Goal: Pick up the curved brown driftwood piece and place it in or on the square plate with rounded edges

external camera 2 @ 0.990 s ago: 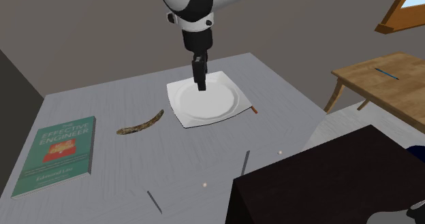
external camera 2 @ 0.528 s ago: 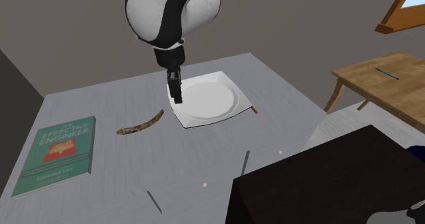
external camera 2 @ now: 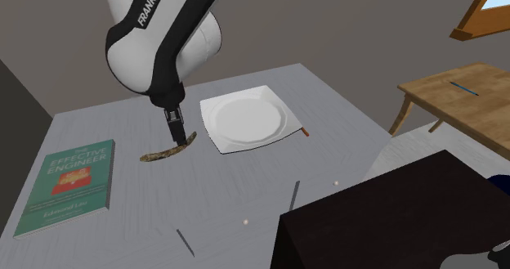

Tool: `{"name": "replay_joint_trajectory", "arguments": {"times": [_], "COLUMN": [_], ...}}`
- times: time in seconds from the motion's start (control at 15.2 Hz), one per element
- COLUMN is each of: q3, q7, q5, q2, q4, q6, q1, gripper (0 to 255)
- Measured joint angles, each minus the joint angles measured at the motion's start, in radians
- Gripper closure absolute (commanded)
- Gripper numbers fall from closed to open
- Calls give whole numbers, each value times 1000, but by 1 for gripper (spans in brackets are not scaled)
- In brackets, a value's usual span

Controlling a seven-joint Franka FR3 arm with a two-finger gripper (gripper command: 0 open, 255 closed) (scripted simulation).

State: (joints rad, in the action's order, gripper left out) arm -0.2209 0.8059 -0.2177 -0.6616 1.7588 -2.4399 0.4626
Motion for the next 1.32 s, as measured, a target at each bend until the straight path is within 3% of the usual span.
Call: {"name": "replay_joint_trajectory", "arguments": {"times": [0.59, 1.06, 1.12, 1.32], "q3": [6, 8, 8, 8], "q7": [13, 11, 11, 11], "q5": [-36, -38, -38, -38], "q2": [-124, -139, -139, -139], "q4": [-74, -83, -83, -83], "q6": [-62, -68, -68, -68], "q1": [40, 43, 43, 43], "gripper": [0, 0, 255, 255]}}
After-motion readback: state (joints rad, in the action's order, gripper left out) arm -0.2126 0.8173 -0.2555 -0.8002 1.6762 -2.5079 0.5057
